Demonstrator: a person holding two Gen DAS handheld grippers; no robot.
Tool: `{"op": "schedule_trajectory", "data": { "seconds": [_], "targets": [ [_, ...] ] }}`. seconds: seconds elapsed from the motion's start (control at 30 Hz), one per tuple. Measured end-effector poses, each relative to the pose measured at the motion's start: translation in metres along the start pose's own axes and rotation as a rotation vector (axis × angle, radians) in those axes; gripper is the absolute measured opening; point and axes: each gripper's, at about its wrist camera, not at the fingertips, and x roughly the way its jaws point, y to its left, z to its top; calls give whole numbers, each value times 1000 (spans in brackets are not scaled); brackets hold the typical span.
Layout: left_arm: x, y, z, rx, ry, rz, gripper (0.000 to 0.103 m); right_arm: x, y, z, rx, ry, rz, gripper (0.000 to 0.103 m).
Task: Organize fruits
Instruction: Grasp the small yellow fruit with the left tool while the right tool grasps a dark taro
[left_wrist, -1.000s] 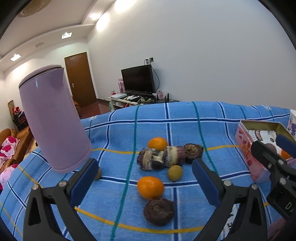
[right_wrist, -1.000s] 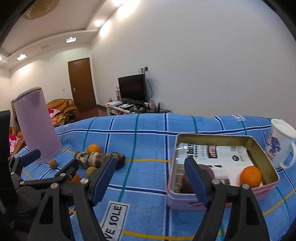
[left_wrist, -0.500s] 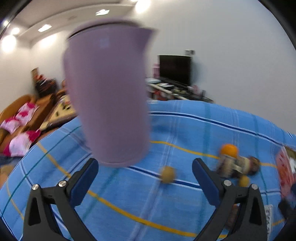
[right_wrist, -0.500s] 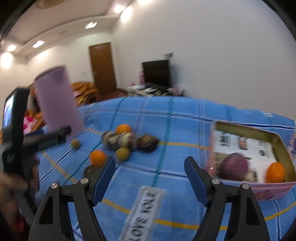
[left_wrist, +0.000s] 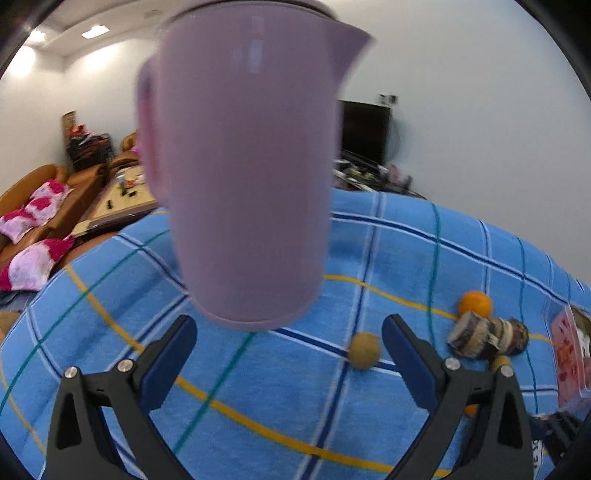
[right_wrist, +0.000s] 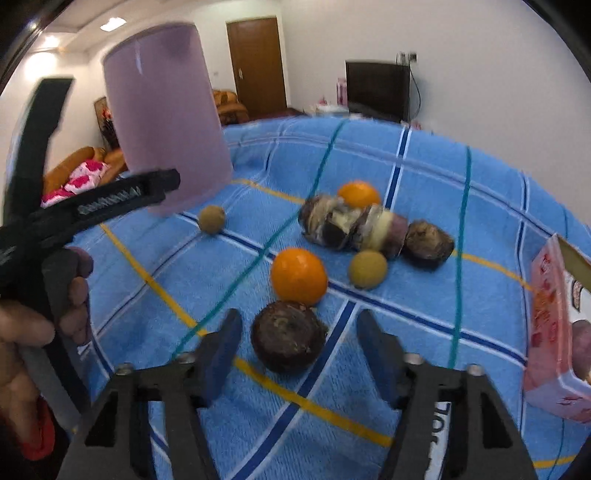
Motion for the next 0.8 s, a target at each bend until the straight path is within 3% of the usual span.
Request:
{"op": "schedule_trajectory", "data": {
  "seconds": [0.2,0.37,0.43,0.6,0.73,0.8],
  "targets": [
    [10,-26,-4,91,37,-19,101,1,2,-3,-15,26,19,43],
    [22,-30,-4,79,97,-84,89,-14,-16,-14,39,9,31,42],
    [31,-32,-3,75,135,-106,75,-20,-27,-17,85,-13,44,42],
    [55,-34,-4,56,228,-134,55,-28,-46,-18,161,-52,65,42],
    [54,-36,-3,57,216,-134,30,-33,-45,-20,160,-73,56,42],
    [53,-35,-3,47,212,-158,28,-40,-44,-22,156,-93,51,42]
  ]
}}
